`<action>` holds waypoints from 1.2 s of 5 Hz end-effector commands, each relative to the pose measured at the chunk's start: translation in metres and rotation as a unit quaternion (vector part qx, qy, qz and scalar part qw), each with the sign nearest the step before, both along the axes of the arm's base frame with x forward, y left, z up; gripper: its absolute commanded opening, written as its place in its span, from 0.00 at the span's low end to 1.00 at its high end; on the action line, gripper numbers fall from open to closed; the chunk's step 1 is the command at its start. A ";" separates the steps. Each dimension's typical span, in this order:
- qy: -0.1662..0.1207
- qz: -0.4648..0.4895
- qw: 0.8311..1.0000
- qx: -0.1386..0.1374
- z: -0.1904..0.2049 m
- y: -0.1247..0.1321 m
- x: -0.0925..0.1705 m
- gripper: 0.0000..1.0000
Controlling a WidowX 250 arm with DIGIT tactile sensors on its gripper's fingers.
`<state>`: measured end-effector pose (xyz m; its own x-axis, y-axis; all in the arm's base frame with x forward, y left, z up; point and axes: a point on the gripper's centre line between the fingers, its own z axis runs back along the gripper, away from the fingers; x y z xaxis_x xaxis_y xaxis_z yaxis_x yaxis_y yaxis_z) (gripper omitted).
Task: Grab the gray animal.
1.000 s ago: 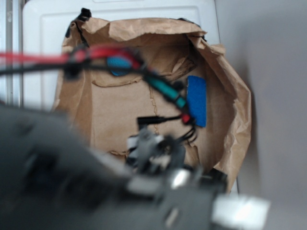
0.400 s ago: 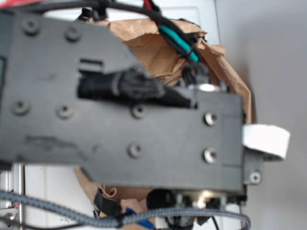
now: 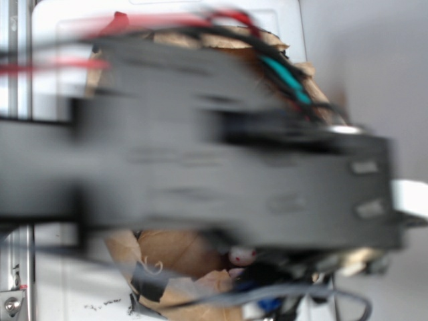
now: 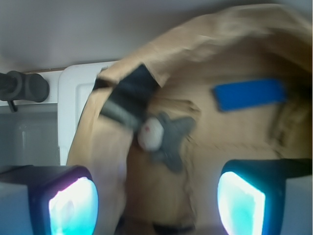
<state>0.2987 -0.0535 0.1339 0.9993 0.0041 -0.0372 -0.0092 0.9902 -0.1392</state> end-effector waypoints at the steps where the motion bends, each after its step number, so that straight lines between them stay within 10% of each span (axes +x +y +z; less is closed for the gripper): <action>1: -0.055 -0.046 0.997 -0.023 0.003 0.031 0.029 1.00; 3: -0.071 -0.121 0.987 -0.077 0.027 0.067 -0.004 1.00; 6: -0.127 -0.180 0.975 -0.004 -0.055 0.038 -0.025 1.00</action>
